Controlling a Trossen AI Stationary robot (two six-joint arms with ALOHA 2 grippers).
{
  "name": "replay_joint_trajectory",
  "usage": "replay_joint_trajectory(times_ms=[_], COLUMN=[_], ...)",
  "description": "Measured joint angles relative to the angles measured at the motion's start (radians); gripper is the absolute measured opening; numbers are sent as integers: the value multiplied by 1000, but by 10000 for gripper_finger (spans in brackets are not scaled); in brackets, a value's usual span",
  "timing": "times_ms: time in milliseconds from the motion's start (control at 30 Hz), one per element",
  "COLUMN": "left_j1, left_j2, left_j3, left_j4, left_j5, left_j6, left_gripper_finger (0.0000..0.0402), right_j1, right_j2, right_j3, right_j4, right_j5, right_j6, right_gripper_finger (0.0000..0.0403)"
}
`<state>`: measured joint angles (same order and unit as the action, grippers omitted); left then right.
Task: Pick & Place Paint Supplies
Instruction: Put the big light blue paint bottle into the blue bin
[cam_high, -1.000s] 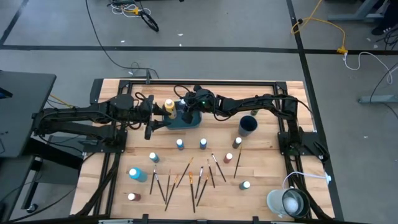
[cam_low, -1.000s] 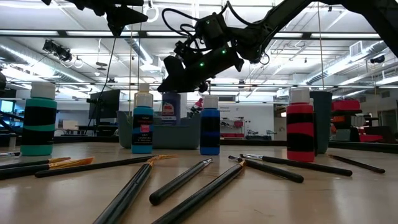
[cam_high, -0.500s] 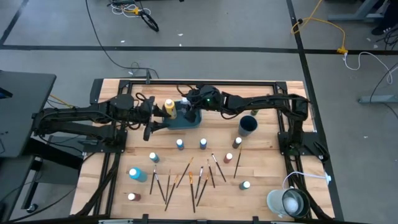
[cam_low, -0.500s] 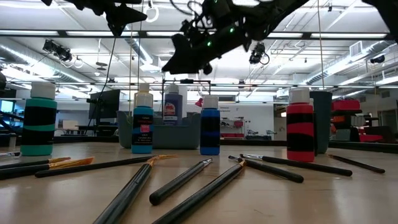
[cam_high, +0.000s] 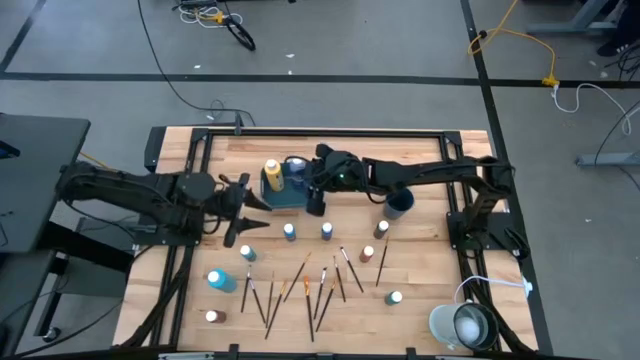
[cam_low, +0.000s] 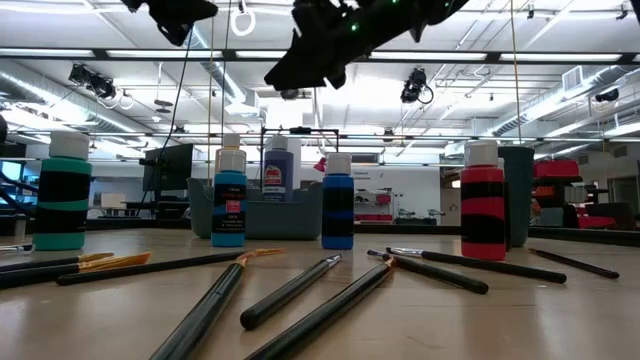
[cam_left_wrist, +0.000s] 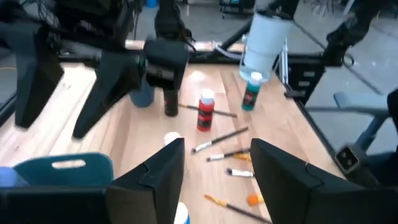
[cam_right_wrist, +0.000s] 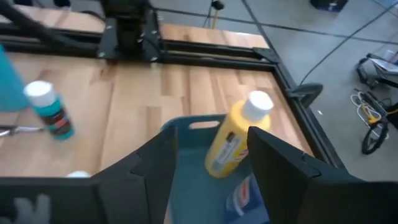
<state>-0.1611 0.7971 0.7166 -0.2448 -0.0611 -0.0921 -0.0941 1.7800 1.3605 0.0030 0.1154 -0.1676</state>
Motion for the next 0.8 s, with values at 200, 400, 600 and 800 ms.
replay_joint_trajectory(times_ms=[200, 400, 600, 800], left_j1=[-129, -244, -378, -489], left_j2=[0, 1, 1, 1], left_j3=[0, 0, 0, 0], left_j4=[-37, -61, -62, -82], left_j5=[-22, 74, 136, 133], left_j6=[-68, -135, -75, 2], left_gripper_finger=[170, 165, 165, 165], right_j1=[34, 51, 60, 63], right_j2=[-12, -12, -12, -12], right_j3=[0, 0, 0, 0], right_j4=[-43, -41, -41, -41], right_j5=[0, 0, 0, 0], right_j6=[-2, -9, -8, -4], right_gripper_finger=[192, 191, 191, 191])
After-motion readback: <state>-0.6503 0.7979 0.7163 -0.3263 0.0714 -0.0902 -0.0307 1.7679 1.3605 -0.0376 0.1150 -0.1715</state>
